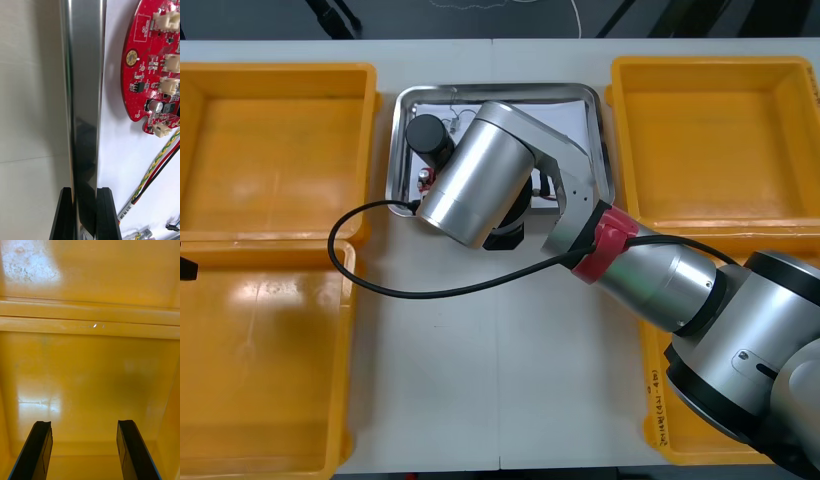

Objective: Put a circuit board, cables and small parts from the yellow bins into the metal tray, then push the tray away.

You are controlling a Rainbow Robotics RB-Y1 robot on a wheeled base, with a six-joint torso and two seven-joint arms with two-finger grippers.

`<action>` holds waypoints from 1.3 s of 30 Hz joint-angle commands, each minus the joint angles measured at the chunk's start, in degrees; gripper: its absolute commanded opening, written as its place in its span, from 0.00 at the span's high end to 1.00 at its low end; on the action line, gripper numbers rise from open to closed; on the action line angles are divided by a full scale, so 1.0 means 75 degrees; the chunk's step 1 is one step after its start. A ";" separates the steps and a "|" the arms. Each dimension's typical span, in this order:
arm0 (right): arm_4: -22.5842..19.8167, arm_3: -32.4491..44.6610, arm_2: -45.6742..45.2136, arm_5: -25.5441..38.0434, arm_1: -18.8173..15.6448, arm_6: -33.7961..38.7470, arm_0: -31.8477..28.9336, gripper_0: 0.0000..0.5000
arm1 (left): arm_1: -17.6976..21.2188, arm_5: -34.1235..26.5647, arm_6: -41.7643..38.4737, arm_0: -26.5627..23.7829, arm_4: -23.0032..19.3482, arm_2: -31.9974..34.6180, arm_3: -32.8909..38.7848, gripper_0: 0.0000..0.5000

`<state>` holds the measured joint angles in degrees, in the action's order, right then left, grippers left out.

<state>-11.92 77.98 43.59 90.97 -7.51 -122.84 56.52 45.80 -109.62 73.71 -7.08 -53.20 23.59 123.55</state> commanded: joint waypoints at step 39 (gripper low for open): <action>0.0875 -0.1163 -0.0433 -0.1852 0.0228 -0.0461 0.0901 1.00 | 0.0350 -0.0051 0.0566 0.0111 -0.0055 0.0241 0.0202 0.00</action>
<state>-6.44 69.72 41.93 78.31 -7.18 -124.28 60.13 45.80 -109.62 73.71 -7.08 -53.20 23.59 123.56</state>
